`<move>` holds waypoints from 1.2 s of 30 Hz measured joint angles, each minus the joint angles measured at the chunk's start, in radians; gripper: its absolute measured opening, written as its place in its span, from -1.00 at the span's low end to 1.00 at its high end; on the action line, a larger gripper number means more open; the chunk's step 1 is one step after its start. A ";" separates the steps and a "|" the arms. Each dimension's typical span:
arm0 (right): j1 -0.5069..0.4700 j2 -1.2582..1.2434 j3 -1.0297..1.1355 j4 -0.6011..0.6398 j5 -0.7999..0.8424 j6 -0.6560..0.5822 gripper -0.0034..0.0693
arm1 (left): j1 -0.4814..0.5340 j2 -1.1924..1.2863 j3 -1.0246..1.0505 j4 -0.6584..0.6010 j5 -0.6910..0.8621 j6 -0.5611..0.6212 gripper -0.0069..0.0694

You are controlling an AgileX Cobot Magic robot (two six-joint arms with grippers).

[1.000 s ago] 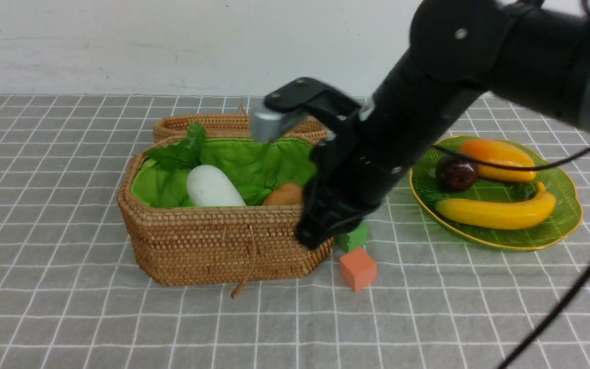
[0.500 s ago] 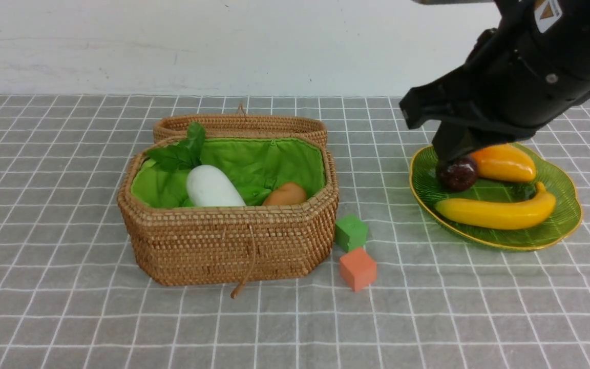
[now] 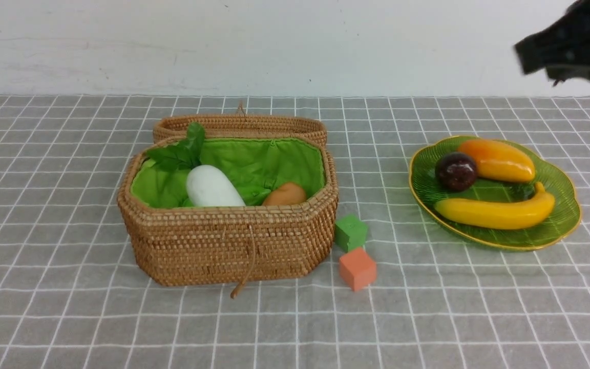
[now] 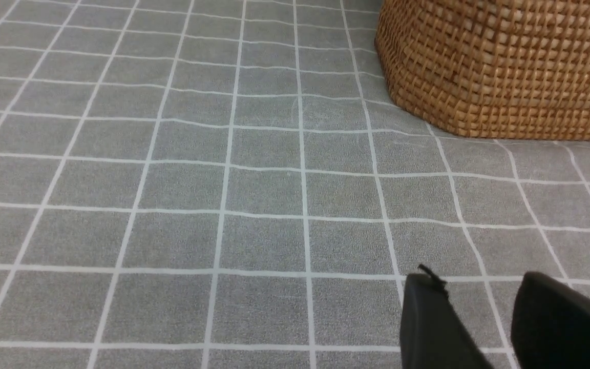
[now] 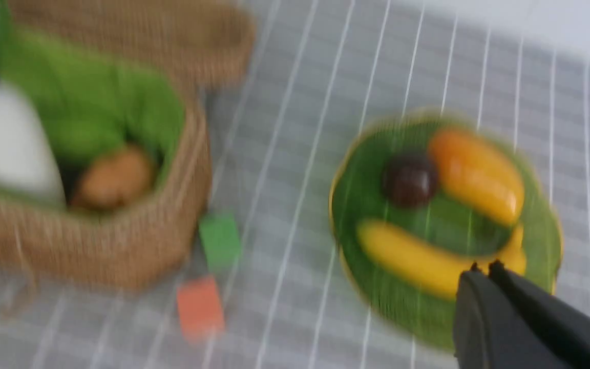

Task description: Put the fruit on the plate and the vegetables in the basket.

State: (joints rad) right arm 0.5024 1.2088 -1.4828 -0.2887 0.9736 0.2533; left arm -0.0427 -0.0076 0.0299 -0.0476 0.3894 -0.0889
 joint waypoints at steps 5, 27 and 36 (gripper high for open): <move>-0.230 -0.368 0.440 0.079 -0.385 0.008 -0.92 | 0.000 0.000 0.000 -0.001 0.000 0.000 -0.19; -0.622 -1.220 1.498 0.167 -0.582 -0.030 -0.88 | 0.000 0.000 0.000 -0.001 0.000 0.000 -0.19; -0.622 -1.220 1.498 0.206 -0.585 -0.038 -0.87 | 0.000 0.000 0.000 -0.001 0.000 0.000 -0.19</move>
State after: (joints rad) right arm -0.1196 -0.0109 0.0152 -0.0831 0.3882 0.2157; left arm -0.0427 -0.0076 0.0299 -0.0485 0.3894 -0.0889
